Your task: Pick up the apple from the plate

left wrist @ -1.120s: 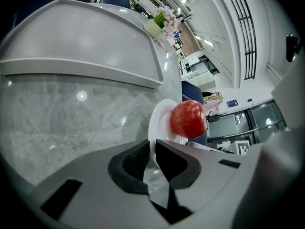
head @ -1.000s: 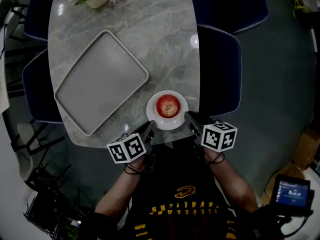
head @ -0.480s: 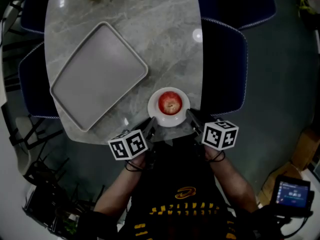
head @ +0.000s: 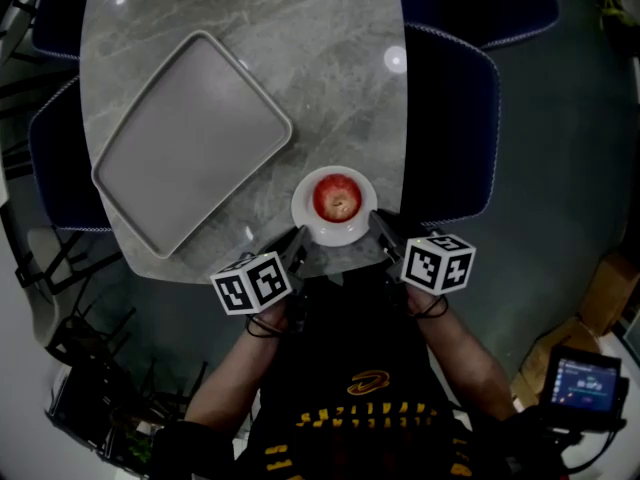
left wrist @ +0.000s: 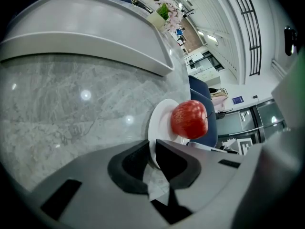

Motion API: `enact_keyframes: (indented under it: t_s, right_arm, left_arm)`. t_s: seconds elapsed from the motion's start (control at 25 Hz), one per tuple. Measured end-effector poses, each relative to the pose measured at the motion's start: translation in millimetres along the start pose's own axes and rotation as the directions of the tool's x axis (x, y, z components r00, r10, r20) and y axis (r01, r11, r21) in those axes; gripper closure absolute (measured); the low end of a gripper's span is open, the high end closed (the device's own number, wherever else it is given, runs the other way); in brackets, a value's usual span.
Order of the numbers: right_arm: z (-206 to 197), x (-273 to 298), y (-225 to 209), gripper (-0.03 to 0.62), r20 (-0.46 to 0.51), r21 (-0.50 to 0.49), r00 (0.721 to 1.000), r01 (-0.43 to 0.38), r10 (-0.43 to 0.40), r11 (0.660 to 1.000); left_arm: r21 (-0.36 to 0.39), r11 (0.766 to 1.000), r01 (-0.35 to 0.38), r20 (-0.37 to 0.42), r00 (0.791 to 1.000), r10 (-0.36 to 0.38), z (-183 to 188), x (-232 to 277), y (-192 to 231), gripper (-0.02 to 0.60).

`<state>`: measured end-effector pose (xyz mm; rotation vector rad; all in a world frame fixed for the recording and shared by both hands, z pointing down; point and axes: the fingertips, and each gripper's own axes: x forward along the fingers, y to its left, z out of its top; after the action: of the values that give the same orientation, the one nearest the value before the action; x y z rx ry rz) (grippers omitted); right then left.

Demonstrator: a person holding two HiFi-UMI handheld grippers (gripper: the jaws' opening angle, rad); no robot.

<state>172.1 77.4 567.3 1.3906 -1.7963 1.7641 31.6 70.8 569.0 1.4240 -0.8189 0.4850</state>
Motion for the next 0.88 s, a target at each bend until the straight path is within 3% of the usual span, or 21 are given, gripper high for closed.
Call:
enact_keyframes:
  t_s: [0.32,0.48,0.68,0.76,0.88]
  right_arm:
    - [-0.3,0.9,2.1,0.549,0.004,-0.034,1.000,-0.016,0.016,0.999]
    - [0.2,1.2,-1.1,0.548,0.010,-0.073,1.000,-0.006,0.007,0.997]
    - [9.8,-13.3,-4.4,0.548,0.065,-0.162,0.998,0.035,-0.024,0.986]
    - [17.4,-21.7,-1.3,0.549,0.103,-0.239,0.995,0.043,-0.019,0.970]
    - [34.2,-32.1,18.9,0.549,0.168,-0.366,0.981,-0.024,0.092,0.930]
  left_arm:
    - [0.037,0.999,-0.007,0.019,1.000,0.007,1.2,-2.3,1.7,0.540]
    - [0.035,0.999,-0.039,0.070,0.997,0.037,5.9,-7.2,8.7,0.529]
    - [0.022,1.000,-0.022,0.151,0.988,0.019,10.3,-25.7,11.2,0.529]
    - [0.005,1.000,0.011,0.239,0.971,-0.012,14.6,-35.2,5.6,0.529]
    - [-0.010,0.999,0.052,0.408,0.912,-0.043,22.4,-52.7,-9.1,0.529]
